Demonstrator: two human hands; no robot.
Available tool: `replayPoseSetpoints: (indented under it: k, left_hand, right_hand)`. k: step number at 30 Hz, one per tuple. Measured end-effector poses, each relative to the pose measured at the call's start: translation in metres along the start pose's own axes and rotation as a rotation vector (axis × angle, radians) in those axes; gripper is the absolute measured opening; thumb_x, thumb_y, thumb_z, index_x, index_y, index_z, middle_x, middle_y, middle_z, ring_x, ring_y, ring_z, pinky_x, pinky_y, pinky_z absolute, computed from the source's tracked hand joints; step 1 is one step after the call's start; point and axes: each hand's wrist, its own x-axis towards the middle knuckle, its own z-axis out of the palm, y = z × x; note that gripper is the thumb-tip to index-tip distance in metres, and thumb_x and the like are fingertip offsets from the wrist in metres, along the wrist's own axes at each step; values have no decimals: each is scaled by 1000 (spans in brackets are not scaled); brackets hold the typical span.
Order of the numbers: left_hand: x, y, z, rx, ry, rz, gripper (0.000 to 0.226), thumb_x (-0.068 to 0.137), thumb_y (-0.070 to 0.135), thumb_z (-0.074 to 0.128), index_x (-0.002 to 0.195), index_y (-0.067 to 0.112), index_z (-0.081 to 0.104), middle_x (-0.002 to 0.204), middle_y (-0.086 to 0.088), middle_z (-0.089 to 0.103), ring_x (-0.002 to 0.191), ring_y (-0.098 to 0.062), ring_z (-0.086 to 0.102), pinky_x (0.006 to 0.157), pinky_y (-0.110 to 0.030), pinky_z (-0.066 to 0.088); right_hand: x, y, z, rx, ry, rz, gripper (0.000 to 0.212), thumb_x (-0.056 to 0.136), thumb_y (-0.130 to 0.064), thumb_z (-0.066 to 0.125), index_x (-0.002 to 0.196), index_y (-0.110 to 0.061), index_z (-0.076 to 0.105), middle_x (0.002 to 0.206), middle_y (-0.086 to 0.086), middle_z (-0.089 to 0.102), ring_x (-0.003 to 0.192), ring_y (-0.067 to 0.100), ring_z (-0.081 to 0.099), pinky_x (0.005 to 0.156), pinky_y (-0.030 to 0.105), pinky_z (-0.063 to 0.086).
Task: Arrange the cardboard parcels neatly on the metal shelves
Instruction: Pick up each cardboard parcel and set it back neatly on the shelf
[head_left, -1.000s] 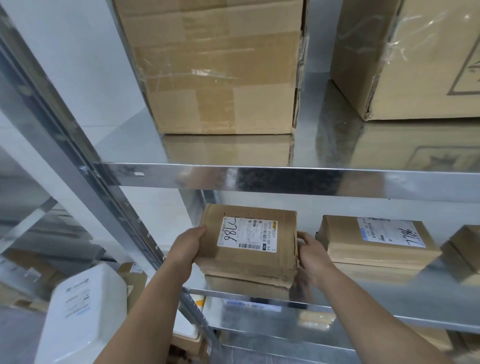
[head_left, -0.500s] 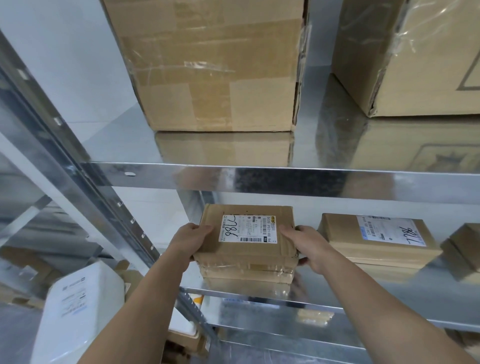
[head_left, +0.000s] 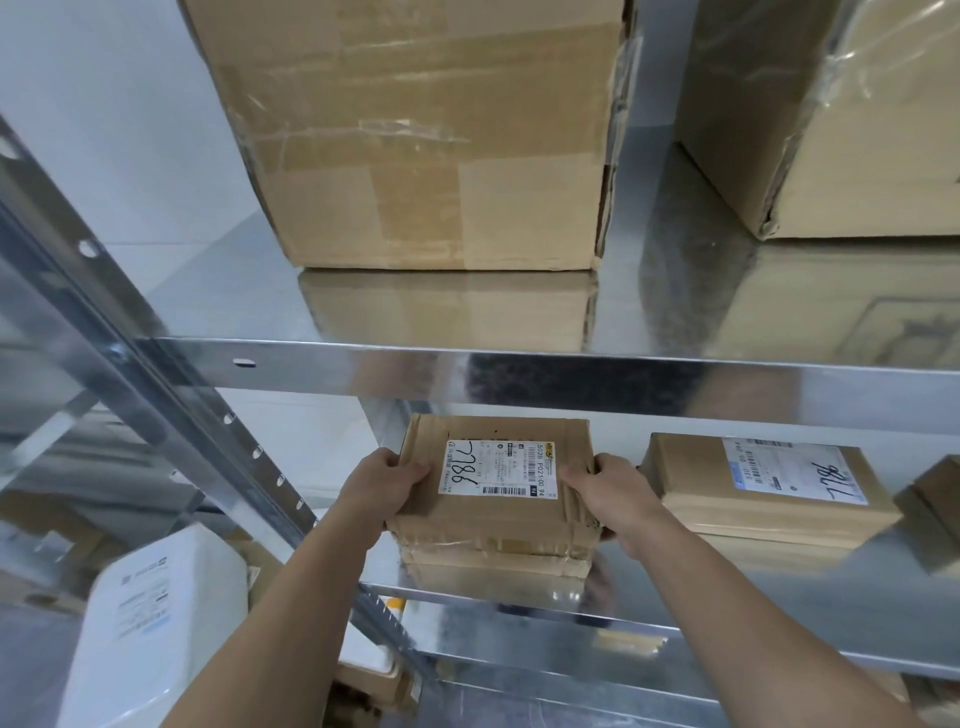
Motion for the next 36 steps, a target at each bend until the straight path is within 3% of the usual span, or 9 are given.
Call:
replayPoseSetpoints:
  k: [5, 10, 17, 19, 22, 25, 28, 33, 36]
  left_hand:
    - [1, 0, 0, -1, 11, 12, 21, 95, 35, 67, 100, 16, 61, 102, -7, 68, 98, -30, 66, 90, -51, 58]
    - [-7, -1, 2, 1, 35, 21, 23, 96, 38, 65, 100, 17, 60, 101, -7, 68, 98, -31, 65, 89, -48, 57]
    - [-17, -2, -2, -14, 35, 30, 24, 96, 40, 64, 99, 17, 61, 104, -6, 69, 99, -29, 65, 91, -47, 56]
    - [-19, -3, -2, -10, 39, 50, 25, 96, 40, 64, 101, 15, 62, 105, -5, 68, 100, -27, 63, 91, -44, 54]
    - [-21, -2, -3, -89, 40, 63, 31, 98, 44, 60, 109, 15, 64, 110, -4, 68, 103, -26, 63, 90, -40, 52]
    - [-27, 2, -6, -216, 36, 51, 42, 97, 57, 53, 115, 20, 65, 113, -4, 71, 104, -26, 66, 97, -44, 53]
    - [-36, 8, -8, -326, 15, 68, 49, 98, 65, 48, 111, 23, 68, 102, -4, 74, 97, -28, 71, 95, -46, 56]
    - [-43, 12, -11, -468, -23, 47, 43, 102, 61, 40, 103, 27, 65, 99, -4, 71, 95, -26, 68, 91, -41, 52]
    - [-44, 14, -9, -462, -44, 48, 46, 101, 64, 38, 100, 30, 68, 94, 0, 74, 93, -20, 67, 92, -41, 52]
  right_hand:
    - [2, 0, 1, -20, 10, -5, 22, 102, -37, 60, 107, -15, 60, 101, 3, 69, 100, 28, 67, 85, 44, 60]
    - [-1, 1, 1, 36, -18, 18, 26, 102, -37, 60, 113, -13, 62, 104, 3, 71, 96, 25, 68, 65, 34, 53]
    - [-10, -1, -10, 224, -131, 71, 32, 99, -37, 66, 118, -11, 63, 105, 7, 74, 96, 26, 69, 72, 37, 55]
    - [-13, -2, -13, 301, -130, 73, 38, 100, -44, 62, 119, -11, 65, 100, 6, 76, 92, 25, 70, 73, 37, 56]
    - [-22, -6, -18, 455, -139, 118, 49, 98, -59, 57, 105, -14, 73, 83, 6, 76, 83, 27, 68, 68, 37, 53]
    - [-26, -6, -24, 549, -116, 129, 56, 97, -62, 54, 105, -9, 67, 96, 13, 74, 95, 34, 67, 82, 48, 54]
    - [-28, -8, -28, 587, -90, 102, 56, 99, -60, 51, 106, -6, 65, 104, 16, 73, 106, 39, 65, 100, 55, 48]
    - [-27, -14, -28, 623, -95, 40, 48, 100, -56, 54, 93, -12, 68, 93, 10, 70, 94, 32, 63, 91, 47, 50]
    - [-28, -16, -27, 611, -106, -5, 42, 100, -54, 56, 103, -15, 73, 93, 5, 76, 95, 28, 68, 92, 44, 53]
